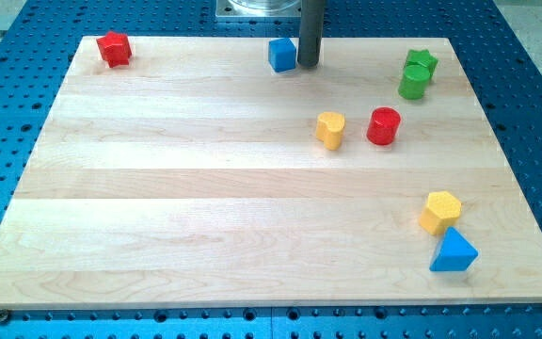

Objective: Touch the right side of cube

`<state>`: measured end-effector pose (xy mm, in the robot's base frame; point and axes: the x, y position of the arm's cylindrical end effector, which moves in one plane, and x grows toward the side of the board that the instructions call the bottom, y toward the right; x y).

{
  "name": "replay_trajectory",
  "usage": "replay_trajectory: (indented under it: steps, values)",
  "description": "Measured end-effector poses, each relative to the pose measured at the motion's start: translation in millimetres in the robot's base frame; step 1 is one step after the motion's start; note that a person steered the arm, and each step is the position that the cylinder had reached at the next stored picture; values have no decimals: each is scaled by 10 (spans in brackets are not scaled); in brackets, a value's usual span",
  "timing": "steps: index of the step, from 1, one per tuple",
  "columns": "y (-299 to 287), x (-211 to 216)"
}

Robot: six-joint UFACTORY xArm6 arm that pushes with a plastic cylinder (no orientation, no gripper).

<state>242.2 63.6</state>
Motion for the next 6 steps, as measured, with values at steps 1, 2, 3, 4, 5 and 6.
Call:
replay_trajectory:
  steps: [1,2,3,4,5,6]
  values:
    - [0,46]
    - [-119,128]
    - [-245,17]
    - [-245,17]
    - [-245,8]
    - [-245,-15]
